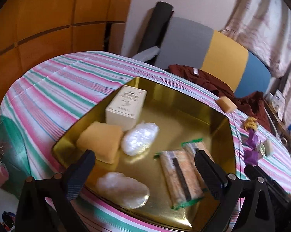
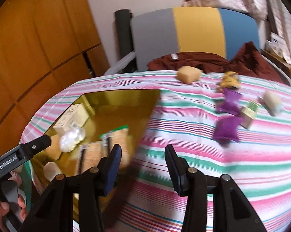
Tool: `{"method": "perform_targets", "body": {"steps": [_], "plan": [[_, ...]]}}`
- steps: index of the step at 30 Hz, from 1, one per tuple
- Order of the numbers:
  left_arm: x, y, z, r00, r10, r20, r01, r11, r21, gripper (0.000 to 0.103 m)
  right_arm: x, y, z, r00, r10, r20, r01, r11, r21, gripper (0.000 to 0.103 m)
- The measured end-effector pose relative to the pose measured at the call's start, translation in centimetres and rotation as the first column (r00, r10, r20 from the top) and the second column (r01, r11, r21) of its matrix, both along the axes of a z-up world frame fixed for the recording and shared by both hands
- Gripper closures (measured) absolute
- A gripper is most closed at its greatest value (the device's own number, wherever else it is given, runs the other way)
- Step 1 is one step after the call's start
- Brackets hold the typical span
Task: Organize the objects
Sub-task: 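Carry the cracker packet into the gold tray and open the right gripper, then move the right gripper to the small green box and grasp it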
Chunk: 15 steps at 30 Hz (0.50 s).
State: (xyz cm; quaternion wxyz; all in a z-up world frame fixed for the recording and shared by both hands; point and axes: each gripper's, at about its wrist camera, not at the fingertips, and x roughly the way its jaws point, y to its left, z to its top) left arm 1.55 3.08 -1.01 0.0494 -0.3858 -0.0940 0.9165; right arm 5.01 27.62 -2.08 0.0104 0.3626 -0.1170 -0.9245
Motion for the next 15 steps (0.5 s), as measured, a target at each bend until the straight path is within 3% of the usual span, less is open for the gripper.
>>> {"method": "perform_targets", "body": {"steps": [7, 15], "plan": [[0.9, 2.3, 0.5, 0.996, -0.089, -0.015, 0.089, 0.996, 0.002, 0.000, 1.5, 5.6, -2.0, 0.992, -0.109, 0.066, 0.109, 0.994, 0.004, 0.056], [2.3, 5.5, 0.3, 0.982, -0.189, -0.005, 0.188, 0.982, -0.027, 0.000, 3.4, 12.5, -4.6, 0.959, -0.259, 0.113, 0.262, 0.965, -0.015, 0.056]]}}
